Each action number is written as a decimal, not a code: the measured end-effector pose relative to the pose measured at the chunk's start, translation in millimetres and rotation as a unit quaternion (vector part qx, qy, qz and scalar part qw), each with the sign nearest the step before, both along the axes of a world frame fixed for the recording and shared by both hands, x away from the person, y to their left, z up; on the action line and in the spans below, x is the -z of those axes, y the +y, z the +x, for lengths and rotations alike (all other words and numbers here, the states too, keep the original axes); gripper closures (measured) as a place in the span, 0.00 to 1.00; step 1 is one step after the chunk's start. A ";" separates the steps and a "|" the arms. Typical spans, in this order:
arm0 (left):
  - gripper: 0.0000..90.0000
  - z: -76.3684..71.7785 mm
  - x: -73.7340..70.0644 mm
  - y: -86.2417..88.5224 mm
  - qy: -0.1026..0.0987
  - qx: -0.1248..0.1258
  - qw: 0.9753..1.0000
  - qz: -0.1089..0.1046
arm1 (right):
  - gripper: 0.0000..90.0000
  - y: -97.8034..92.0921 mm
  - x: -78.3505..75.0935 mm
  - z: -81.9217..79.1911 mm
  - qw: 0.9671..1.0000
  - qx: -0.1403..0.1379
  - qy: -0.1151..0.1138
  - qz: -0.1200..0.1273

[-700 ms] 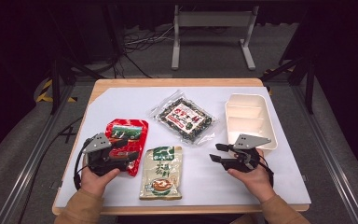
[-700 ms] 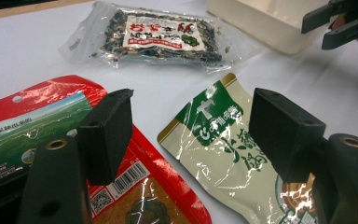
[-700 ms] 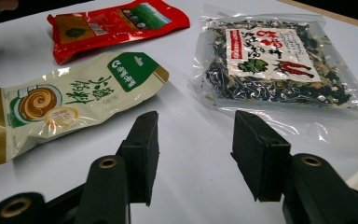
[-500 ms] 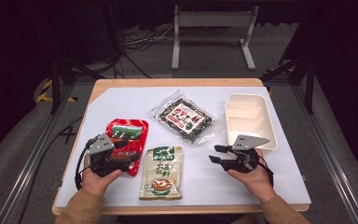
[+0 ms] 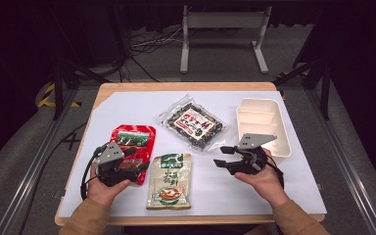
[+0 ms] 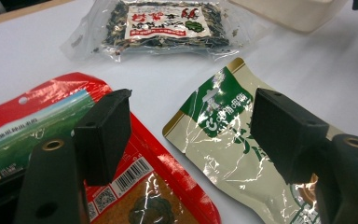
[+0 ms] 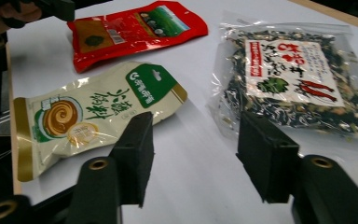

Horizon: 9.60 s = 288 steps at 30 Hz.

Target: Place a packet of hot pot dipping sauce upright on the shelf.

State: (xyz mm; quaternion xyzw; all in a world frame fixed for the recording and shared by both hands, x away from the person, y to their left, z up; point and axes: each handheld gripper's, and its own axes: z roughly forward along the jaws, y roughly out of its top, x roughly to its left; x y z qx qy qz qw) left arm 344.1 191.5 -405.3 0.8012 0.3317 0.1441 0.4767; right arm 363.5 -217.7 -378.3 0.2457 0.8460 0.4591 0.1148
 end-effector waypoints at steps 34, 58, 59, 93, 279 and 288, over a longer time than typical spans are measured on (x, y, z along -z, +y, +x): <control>0.34 1.9 4.0 5.0 -0.008 -0.017 1.000 0.011 | 0.46 94.0 -4.2 66.9 0.995 -0.061 0.059 -0.056; 0.34 2.4 5.1 5.5 -0.007 -0.015 1.000 0.014 | 0.43 119.9 27.5 87.2 0.976 -0.090 0.138 -0.142; 0.34 2.5 5.1 5.7 -0.007 -0.015 1.000 0.016 | 0.43 120.3 28.4 87.7 0.976 -0.091 0.140 -0.141; 0.33 2.7 5.7 5.8 -0.002 -0.017 1.000 0.018 | 0.54 131.2 35.6 89.1 0.957 -0.153 0.178 -0.171; 0.31 -19.9 11.6 37.5 0.007 -0.094 0.995 0.025 | 0.99 -75.4 -187.7 95.1 0.976 0.012 -0.070 -0.206; 0.31 -25.5 12.4 42.9 0.010 -0.109 0.994 0.023 | 0.99 -95.7 -185.3 112.8 0.973 0.027 -0.078 -0.214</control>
